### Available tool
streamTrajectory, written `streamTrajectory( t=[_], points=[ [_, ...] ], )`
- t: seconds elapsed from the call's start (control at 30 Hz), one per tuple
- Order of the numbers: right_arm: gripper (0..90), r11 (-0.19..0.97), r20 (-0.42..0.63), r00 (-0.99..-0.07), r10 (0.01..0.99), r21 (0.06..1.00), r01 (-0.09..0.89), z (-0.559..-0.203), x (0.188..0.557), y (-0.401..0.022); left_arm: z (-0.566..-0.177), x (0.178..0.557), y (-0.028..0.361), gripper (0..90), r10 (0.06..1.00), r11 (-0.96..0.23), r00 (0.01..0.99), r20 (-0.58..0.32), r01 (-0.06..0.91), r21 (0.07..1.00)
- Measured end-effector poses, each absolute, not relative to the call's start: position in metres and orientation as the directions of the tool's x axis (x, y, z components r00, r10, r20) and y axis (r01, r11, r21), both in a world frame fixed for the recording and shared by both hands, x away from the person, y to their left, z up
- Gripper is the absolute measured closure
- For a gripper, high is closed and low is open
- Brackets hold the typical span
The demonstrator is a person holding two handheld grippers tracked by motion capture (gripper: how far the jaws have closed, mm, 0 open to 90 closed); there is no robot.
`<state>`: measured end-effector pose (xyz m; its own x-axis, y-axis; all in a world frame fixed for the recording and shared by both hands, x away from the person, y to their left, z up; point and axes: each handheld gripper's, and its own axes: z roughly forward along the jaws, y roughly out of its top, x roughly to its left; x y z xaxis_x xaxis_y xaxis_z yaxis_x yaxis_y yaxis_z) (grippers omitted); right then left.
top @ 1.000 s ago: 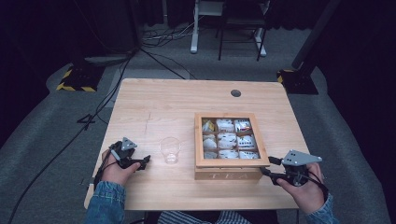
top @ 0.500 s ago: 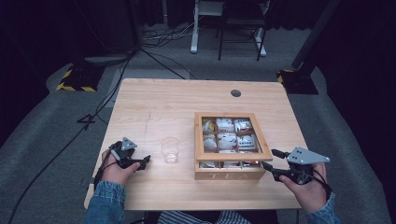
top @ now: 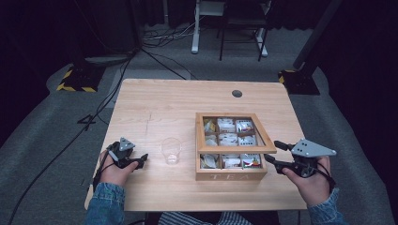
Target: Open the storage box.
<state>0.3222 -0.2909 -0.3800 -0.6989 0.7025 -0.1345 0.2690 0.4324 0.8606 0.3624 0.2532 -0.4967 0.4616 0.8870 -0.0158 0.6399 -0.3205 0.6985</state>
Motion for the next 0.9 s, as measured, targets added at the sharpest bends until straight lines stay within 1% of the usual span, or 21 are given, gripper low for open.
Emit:
streamTrajectory(
  t=[0.37,0.6,0.73,0.9],
  points=[
    [40.2,0.407,-0.155,-0.686,0.711,0.886,0.222,-0.361,0.337,-0.287,-0.491,0.351,0.258,29.5,0.896,-0.306,0.444,-0.021,0.651,0.695],
    [40.0,0.416,-0.182,-0.676,0.714,0.887,0.2,-0.359,0.346,-0.281,-0.487,0.344,0.259,29.6,0.899,-0.297,0.437,-0.024,0.65,0.699],
    [40.2,0.399,-0.173,-0.673,0.719,0.895,0.197,-0.357,0.349,-0.281,-0.482,0.343,0.257,29.6,0.896,-0.314,0.445,-0.005,0.641,0.7],
    [41.6,0.393,-0.17,-0.666,0.726,0.898,0.2,-0.355,0.352,-0.28,-0.473,0.34,0.252,29.6,0.889,-0.316,0.459,-0.009,0.625,0.714]
  ],
)
